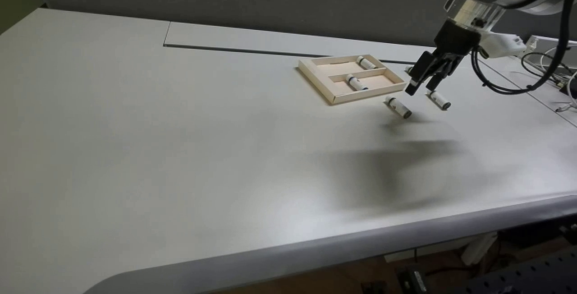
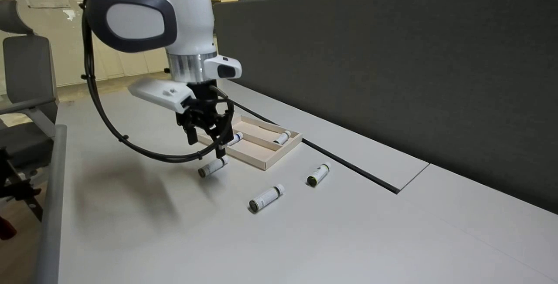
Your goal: Put the bottle in the lower half of the box
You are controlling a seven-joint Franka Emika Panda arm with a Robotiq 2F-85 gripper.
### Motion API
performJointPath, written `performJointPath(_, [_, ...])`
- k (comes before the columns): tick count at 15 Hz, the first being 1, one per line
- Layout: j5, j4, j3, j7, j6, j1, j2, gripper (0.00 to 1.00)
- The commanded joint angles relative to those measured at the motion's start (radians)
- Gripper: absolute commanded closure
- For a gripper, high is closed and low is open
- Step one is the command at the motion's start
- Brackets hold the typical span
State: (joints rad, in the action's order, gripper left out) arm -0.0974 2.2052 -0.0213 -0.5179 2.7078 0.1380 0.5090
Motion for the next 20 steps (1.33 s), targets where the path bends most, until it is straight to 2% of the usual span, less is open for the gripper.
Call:
performJointPath(1, [0.019, -0.098, -0.043, 0.060, -0.007, 0.021, 0.112, 0.00])
performJointPath(3, [0.033, -0.136, -0.047, 0.079, -0.015, 0.013, 0.163, 0.00])
performJointPath(4, [0.037, -0.154, -0.051, 0.084, -0.019, 0.013, 0.185, 0.23])
performJointPath(6, [0.052, -0.182, -0.053, 0.099, -0.025, 0.008, 0.218, 0.31])
performJointPath(7, [0.059, -0.193, -0.053, 0.107, -0.029, 0.006, 0.226, 0.40])
performJointPath(15, [0.076, -0.227, -0.058, 0.130, -0.082, 0.013, 0.203, 0.95])
performJointPath(18, [0.050, -0.246, -0.084, 0.108, -0.182, 0.040, 0.184, 0.93])
performJointPath(20, [0.054, -0.265, -0.075, 0.116, -0.264, 0.034, 0.159, 0.93])
